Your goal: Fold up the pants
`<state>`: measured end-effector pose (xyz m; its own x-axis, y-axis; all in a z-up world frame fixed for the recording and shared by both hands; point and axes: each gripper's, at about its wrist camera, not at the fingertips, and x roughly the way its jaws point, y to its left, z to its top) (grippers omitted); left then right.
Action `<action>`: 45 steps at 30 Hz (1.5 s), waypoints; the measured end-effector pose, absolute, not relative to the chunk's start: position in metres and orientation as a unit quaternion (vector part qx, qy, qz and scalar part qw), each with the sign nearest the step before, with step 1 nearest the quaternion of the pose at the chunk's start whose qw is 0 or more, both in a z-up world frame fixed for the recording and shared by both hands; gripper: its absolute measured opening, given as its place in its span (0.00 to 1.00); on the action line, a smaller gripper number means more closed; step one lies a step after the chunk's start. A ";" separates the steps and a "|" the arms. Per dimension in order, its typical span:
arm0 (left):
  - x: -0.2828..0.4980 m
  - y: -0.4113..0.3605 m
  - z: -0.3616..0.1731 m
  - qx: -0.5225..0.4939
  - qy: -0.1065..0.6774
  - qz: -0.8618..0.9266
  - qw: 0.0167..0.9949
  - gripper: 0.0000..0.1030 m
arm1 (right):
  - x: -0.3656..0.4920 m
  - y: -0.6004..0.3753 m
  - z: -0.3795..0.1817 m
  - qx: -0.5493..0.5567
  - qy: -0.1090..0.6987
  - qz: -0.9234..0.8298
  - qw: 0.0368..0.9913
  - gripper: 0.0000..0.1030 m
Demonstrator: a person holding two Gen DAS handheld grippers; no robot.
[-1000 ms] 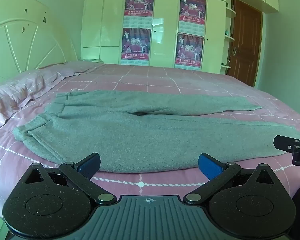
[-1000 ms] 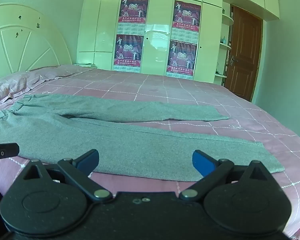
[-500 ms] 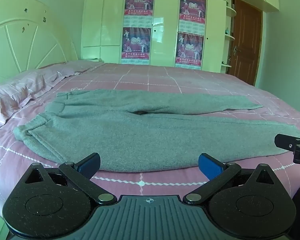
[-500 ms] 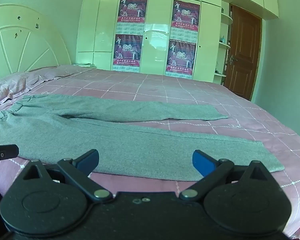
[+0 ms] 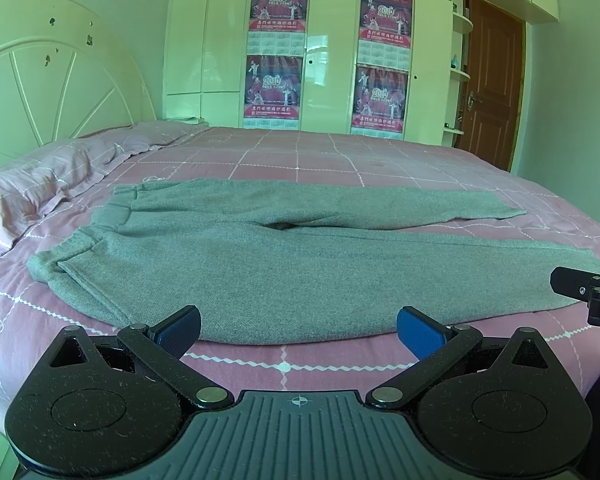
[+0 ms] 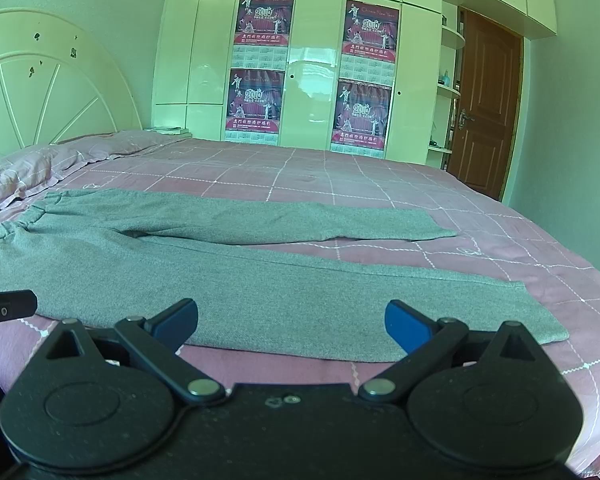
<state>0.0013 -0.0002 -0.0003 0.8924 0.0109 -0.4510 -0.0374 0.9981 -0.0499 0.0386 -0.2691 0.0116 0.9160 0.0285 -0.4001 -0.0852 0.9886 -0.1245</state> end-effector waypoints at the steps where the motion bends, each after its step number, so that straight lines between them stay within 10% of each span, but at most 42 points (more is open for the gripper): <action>1: 0.001 0.000 0.000 -0.029 0.232 0.012 0.972 1.00 | 0.038 -0.269 0.012 -0.070 0.203 0.029 0.976 0.92; 45: -0.001 0.000 0.001 -0.027 0.231 0.014 0.973 1.00 | 0.040 -0.273 0.012 -0.070 0.202 0.028 0.977 0.92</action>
